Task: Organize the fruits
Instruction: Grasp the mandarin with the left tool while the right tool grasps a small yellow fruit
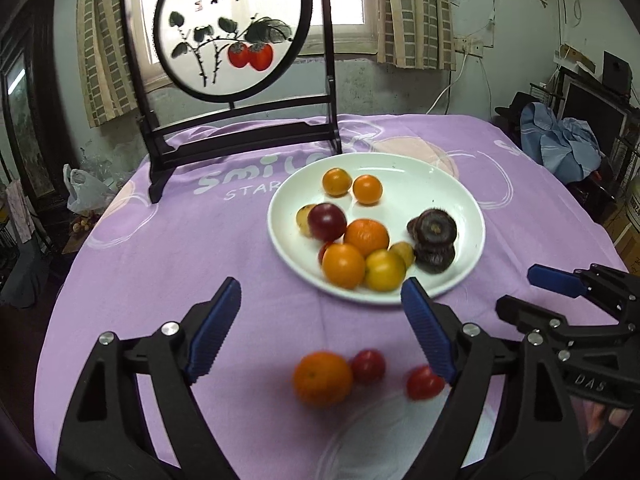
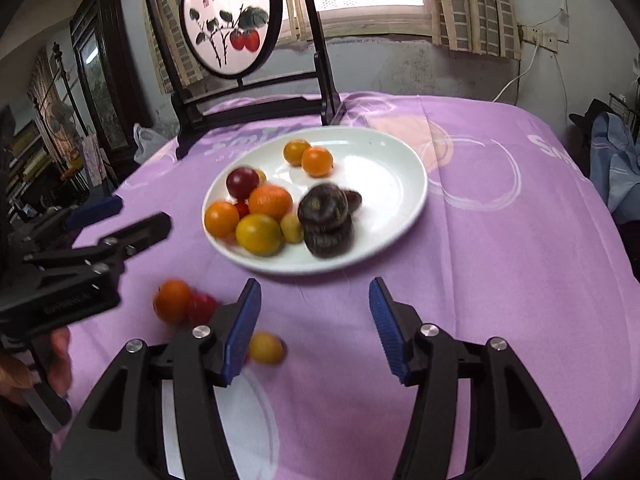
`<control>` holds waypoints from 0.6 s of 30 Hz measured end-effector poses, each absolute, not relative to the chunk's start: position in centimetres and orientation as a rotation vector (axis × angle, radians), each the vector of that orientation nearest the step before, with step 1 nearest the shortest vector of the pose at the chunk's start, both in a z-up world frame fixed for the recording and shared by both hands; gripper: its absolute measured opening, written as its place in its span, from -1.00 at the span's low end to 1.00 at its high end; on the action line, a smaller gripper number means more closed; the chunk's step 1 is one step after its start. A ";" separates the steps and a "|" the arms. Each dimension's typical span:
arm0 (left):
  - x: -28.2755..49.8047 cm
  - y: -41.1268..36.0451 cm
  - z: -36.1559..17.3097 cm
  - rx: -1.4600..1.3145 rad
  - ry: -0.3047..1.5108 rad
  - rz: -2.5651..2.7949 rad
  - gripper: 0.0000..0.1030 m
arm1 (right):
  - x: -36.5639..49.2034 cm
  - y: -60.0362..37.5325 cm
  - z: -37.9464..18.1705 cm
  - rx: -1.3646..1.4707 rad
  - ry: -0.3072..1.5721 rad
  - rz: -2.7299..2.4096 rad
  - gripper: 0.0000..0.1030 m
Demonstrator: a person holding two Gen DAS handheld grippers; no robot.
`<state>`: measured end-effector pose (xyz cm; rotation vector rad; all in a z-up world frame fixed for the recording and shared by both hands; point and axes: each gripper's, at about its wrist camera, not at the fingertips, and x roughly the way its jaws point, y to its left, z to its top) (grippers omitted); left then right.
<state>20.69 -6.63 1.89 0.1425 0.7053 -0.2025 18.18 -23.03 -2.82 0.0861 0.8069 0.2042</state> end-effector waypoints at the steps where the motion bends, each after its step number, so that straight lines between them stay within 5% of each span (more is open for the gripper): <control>1: 20.1 -6.2 1.7 0.139 0.707 -0.198 0.68 | 17.7 -23.0 -3.1 0.080 0.815 0.205 0.10; 18: 18.4 -2.2 -3.7 0.104 0.801 -0.206 0.69 | 17.7 -17.3 -8.1 -0.172 0.935 0.219 0.09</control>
